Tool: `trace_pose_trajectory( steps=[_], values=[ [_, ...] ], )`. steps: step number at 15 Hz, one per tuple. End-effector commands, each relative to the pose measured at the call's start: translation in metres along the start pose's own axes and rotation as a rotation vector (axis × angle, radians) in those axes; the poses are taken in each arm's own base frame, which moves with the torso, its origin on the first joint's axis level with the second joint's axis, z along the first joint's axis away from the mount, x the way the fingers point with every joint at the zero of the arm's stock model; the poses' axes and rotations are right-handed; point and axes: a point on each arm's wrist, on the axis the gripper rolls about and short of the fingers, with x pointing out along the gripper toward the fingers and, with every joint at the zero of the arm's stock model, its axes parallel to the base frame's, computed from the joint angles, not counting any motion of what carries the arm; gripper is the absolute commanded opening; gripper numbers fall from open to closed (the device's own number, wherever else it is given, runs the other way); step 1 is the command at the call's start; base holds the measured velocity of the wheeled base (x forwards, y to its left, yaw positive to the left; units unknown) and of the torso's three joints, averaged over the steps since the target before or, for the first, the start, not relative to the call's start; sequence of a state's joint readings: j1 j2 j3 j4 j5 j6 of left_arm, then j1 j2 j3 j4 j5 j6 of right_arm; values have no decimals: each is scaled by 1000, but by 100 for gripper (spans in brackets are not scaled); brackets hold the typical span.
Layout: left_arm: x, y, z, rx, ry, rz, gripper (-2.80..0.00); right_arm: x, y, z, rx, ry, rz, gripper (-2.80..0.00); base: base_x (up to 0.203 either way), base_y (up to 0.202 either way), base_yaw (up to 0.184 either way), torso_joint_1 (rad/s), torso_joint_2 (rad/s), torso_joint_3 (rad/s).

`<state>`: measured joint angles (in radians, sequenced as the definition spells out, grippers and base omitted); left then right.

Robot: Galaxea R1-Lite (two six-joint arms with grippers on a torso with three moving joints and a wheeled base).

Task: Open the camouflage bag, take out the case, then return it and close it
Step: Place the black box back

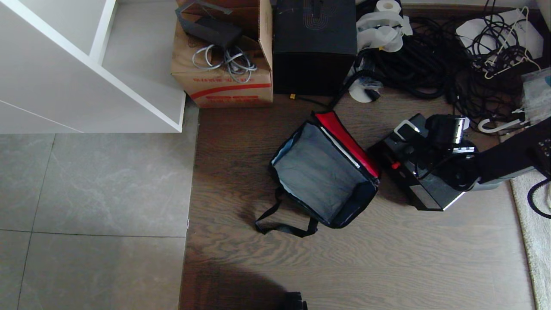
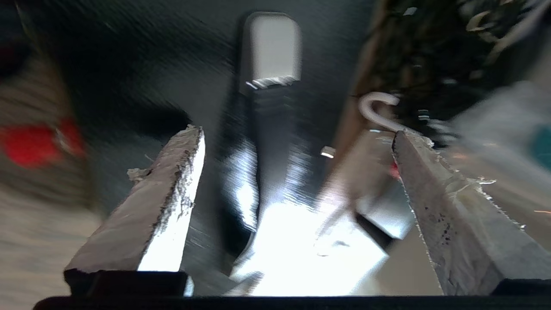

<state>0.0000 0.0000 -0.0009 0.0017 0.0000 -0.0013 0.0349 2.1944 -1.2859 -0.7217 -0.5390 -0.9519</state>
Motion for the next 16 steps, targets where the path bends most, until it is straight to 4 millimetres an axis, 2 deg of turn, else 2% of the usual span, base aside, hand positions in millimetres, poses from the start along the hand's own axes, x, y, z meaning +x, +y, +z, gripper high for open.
trace_pose_trajectory(
  steps=[1,10,16],
  values=[
    [0,0,0,0,1,0,-280,-2,-3,-2,-31,42,-34,0,0,0,0,0,0,0],
    [0,0,0,0,2,0,-280,21,27,-10,-1,180,-112,0,0,0,0,0,0,0],
    [0,0,0,0,1,0,-280,48,9,-17,89,258,-277,0,0,0,0,0,0,0]
  ],
)
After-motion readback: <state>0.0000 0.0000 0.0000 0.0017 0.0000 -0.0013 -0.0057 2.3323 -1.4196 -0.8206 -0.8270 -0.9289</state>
